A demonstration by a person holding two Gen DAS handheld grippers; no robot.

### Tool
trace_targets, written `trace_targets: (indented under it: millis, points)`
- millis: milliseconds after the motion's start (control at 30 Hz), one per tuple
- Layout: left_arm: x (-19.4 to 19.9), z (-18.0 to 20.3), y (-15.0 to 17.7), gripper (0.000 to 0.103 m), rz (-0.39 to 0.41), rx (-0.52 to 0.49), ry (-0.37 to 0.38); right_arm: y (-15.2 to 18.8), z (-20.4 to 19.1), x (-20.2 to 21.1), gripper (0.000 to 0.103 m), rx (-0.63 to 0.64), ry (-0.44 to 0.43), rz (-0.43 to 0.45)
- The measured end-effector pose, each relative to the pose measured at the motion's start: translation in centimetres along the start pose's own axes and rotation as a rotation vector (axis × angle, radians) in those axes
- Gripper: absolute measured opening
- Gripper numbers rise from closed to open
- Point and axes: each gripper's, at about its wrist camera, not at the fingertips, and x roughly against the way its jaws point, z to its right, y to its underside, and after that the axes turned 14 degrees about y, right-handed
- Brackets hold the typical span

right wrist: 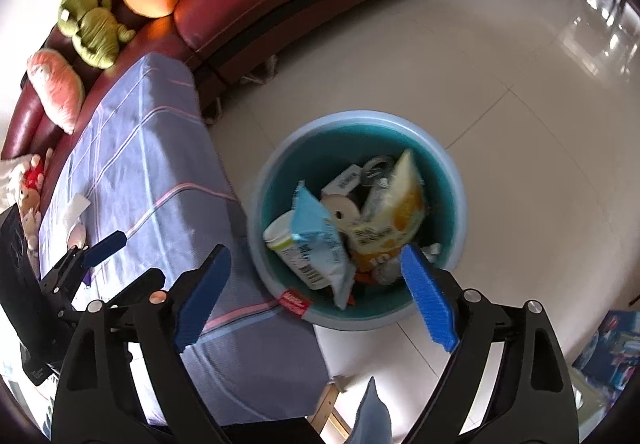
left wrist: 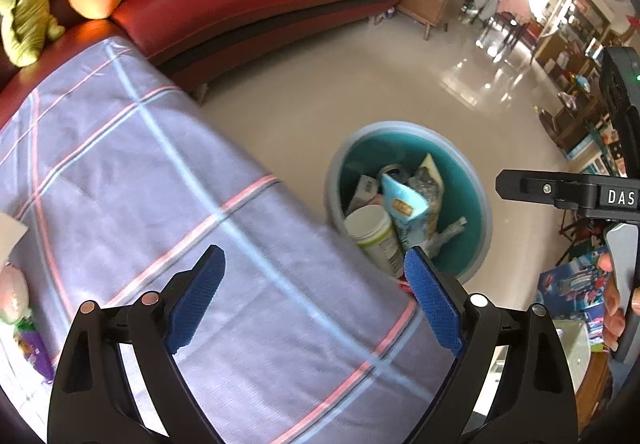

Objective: Collect trash
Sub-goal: 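Move both open tools back over the table toward the white tissue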

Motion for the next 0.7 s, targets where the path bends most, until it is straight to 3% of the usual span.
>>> trace_targets:
  millis: [433, 700]
  points:
    - [8.7, -8.5, 4.1, 0.092, 0.103, 0.129, -0.105, 0.4, -10.7, 0.9, 0.084, 0.176, -0.042, -0.002]
    - [15.3, -16.2, 8.5, 0.092, 0.189, 0.263, -0.179, 0.6, -21.6, 1.4, 0.084, 0.359, -0.063, -0.007]
